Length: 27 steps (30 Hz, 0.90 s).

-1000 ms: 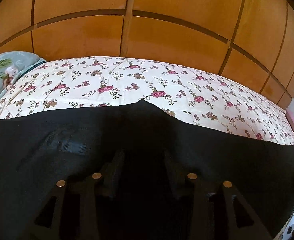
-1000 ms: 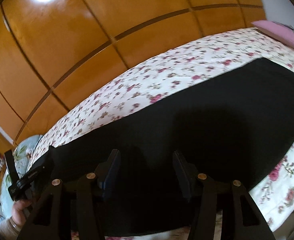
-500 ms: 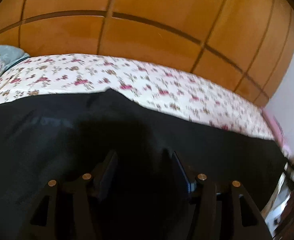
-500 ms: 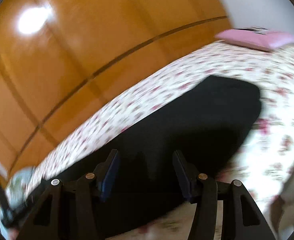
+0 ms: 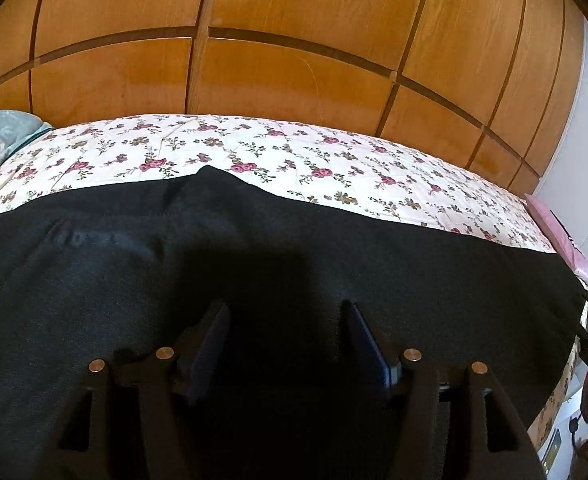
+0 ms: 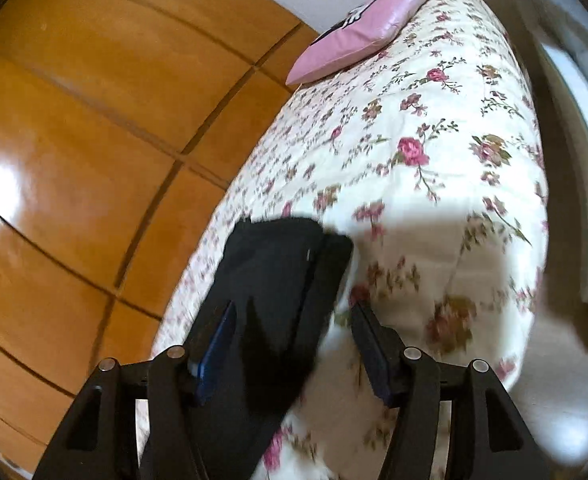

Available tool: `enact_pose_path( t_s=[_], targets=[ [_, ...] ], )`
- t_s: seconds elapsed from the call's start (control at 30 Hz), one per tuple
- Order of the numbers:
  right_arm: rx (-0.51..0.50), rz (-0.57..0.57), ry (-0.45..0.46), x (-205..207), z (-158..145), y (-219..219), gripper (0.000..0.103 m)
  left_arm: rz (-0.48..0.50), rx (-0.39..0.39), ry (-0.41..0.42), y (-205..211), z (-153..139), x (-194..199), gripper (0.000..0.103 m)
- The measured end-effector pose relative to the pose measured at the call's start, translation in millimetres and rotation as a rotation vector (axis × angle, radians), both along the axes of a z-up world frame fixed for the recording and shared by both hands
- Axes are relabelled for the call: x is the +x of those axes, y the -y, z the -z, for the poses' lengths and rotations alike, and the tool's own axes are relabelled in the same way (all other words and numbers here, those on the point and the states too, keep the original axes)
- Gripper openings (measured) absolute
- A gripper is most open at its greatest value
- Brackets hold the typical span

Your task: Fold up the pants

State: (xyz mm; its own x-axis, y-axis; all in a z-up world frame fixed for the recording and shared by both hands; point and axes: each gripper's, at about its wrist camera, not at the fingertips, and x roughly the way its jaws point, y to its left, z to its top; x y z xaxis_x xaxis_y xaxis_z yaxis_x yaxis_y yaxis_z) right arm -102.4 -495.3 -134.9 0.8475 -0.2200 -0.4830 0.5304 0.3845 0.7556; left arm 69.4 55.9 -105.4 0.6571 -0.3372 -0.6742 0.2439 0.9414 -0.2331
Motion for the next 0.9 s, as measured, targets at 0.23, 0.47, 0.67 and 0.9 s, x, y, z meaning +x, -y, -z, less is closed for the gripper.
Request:
enact_pose_path(
  t_s=[0.23,0.47,0.67,0.9],
  targets=[
    [0.008,-0.028,0.028,9.6,1.0,13.5,0.044,0.003,-0.026,0.001,-2.4,0.8,0.0,0.065],
    [0.043,-0.037,0.045,10.4,5.1,15.6,0.024,0.004,-0.036,0.0,-3.0,0.5,-0.4,0.066],
    [0.015,-0.045,0.041,12.4,-24.0,6.9,0.022,-0.034,-0.081,-0.031,-10.1,-9.1,0.0,0.066],
    [-0.119,-0.12,0.081,19.6,-90.6,-30.5,0.022,-0.139,-0.106,-0.02,-39.1,-12.3,-1.8,0.066]
  ],
)
